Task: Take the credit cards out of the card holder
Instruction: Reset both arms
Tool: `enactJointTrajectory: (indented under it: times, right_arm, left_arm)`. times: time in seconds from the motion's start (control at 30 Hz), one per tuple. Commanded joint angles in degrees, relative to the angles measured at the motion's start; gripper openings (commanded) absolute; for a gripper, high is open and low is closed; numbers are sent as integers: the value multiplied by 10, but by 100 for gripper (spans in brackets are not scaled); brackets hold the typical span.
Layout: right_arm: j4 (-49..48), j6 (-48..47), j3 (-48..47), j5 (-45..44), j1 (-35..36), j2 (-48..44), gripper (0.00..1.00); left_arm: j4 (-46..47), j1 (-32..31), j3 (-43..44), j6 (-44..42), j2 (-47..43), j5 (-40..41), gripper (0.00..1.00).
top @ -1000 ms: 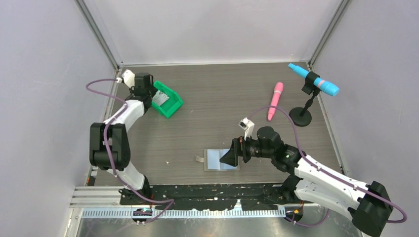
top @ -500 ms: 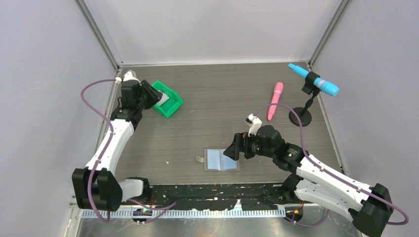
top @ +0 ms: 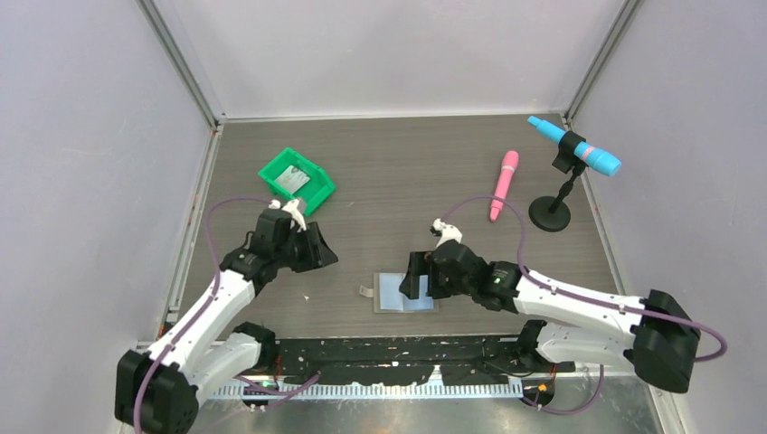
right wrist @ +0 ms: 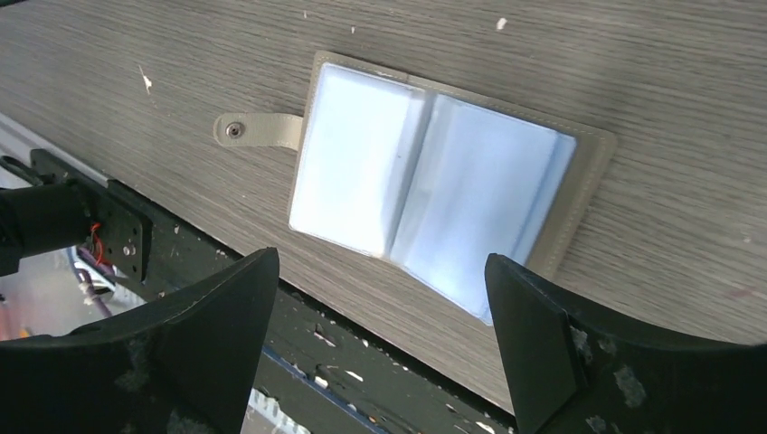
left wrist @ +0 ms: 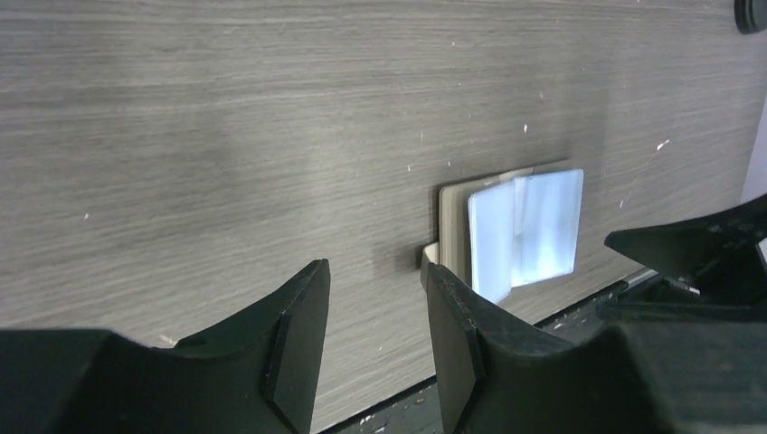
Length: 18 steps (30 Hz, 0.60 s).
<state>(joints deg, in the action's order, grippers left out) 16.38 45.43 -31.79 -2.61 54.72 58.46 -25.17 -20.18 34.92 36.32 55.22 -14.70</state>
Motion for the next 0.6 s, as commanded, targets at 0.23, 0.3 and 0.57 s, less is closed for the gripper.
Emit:
enactJointTrajectory:
  times: [0.23, 0.3, 0.57]
  right_arm:
    - [51, 80, -153, -210, 126, 198, 95]
    - [54, 82, -174, -214, 136, 232, 95]
    - [77, 90, -226, -216, 152, 322, 96]
  left_arm:
    - [-74, 1, -38, -39, -172, 34, 53]
    - [-72, 0, -46, -34, -184, 28, 53]
    - [-65, 0, -64, -21, -211, 3, 54]
